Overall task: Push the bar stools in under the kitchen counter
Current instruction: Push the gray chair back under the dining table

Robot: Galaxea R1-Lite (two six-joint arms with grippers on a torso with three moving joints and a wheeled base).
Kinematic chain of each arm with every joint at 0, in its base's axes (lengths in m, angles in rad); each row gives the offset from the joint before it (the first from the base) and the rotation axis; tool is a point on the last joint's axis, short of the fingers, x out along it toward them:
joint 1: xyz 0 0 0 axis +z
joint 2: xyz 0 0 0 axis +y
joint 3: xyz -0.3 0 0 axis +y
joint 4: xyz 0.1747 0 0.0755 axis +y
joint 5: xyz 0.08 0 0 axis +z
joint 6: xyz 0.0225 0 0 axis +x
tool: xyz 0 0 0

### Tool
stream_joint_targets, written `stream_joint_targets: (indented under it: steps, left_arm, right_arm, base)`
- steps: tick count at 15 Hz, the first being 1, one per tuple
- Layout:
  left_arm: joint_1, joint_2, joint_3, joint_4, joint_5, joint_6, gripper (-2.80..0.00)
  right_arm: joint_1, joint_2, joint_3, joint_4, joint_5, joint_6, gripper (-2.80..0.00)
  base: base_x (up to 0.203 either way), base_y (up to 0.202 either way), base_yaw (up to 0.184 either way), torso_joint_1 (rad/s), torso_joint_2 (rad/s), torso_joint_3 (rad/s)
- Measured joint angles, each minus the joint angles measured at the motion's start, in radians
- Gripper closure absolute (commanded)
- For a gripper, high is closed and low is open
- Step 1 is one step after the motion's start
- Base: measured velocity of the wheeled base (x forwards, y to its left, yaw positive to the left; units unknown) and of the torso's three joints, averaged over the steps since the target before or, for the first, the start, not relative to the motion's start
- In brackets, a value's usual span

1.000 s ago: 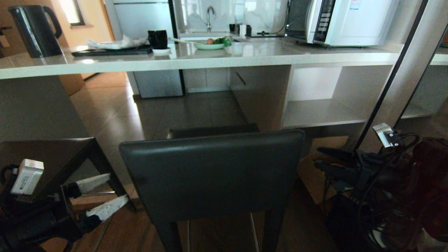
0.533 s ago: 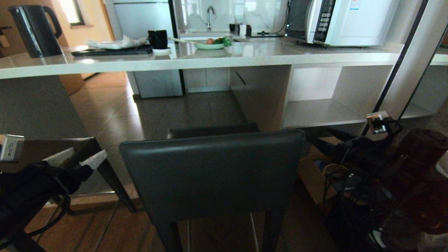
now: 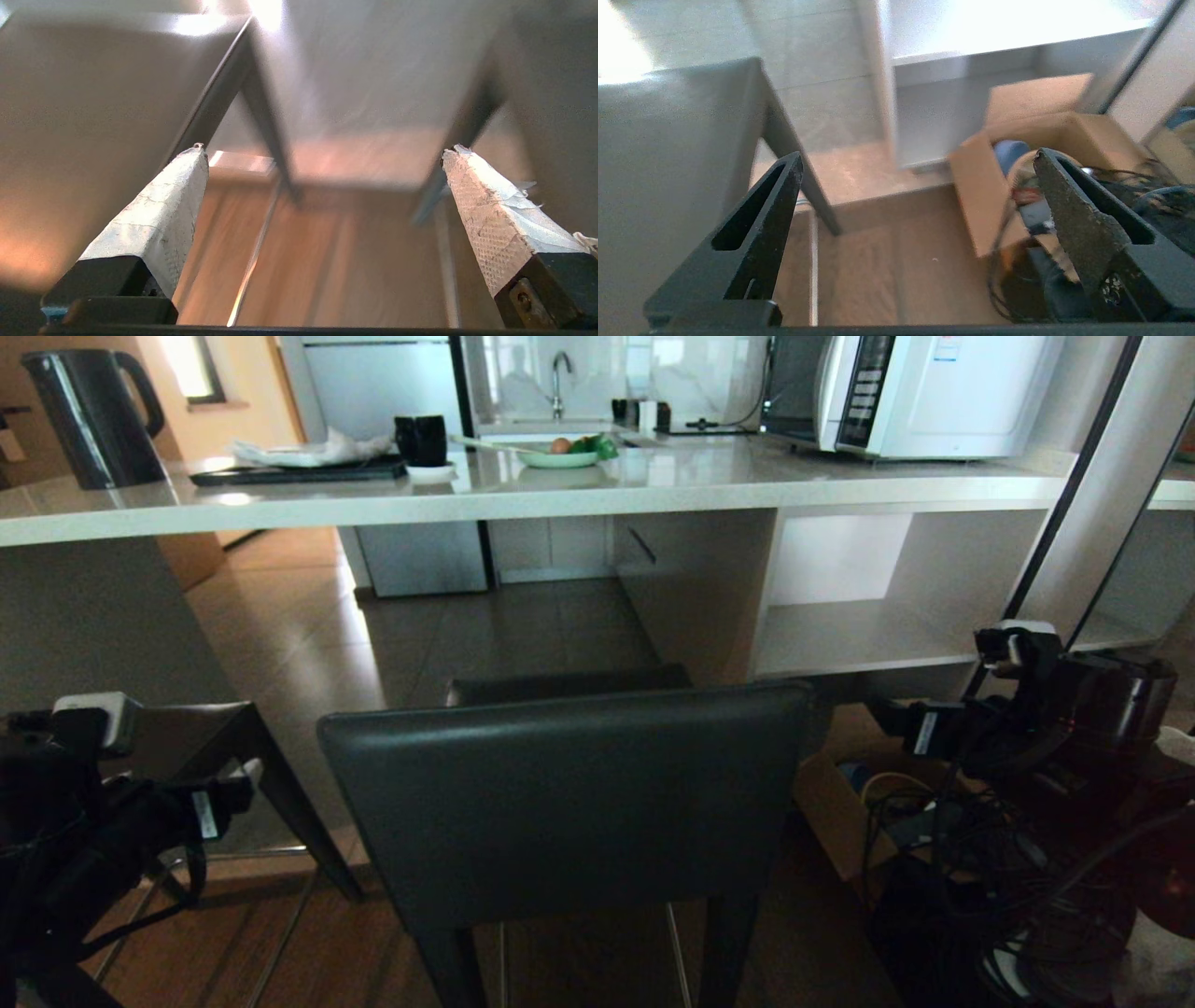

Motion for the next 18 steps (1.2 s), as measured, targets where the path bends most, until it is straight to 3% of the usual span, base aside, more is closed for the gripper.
stream_joint_targets:
  steps: [2,4,7,9,13,18]
  left_arm:
    - [-0.015,-0.036,-0.010,0.089,0.019,-0.010,-2.80]
    - [-0.027,-0.079,-0.010,0.093,0.016,-0.032,-2.80]
    - [-0.062,-0.214,-0.004,0.126,-0.045,-0.050,-2.80]
    - [-0.085,-0.348,-0.012,0.207,-0.074,-0.053,-2.80]
    - [-0.143,-0.681,-0.053,0.463,-0.094,-0.055,-2.80]
    - [-0.108,-1.087,-0.041,0.802,-0.132,-0.055,-2.80]
  right_arm:
    - [0.003,-0.018,-0.002,0.001,-0.018,-0.002,-2.80]
    - [0.010,-0.055,0.003,0.007,-0.019,-0.002,-2.80]
    - [0.042,-0.185,0.022,0.064,-0.019,-0.002,-2.80]
    - [0.072,-0.316,0.029,0.152,-0.021,-0.001,-2.80]
    - [0.101,-0.627,0.042,0.362,-0.023,-0.008,-2.80]
    - [-0.005,-0.973,0.192,0.491,-0.010,-0.040,-2.80]
  base:
    - [0.000,0.000,0.000,0.000,0.00,0.000]
    - [0.000,0.000,0.000,0.000,0.00,0.000]
    - [0.000,0.000,0.000,0.000,0.00,0.000]
    - [0.000,0.000,0.000,0.000,0.00,0.000]
    - [0.000,0.000,0.000,0.000,0.00,0.000]
    - [0.000,0.000,0.000,0.000,0.00,0.000]
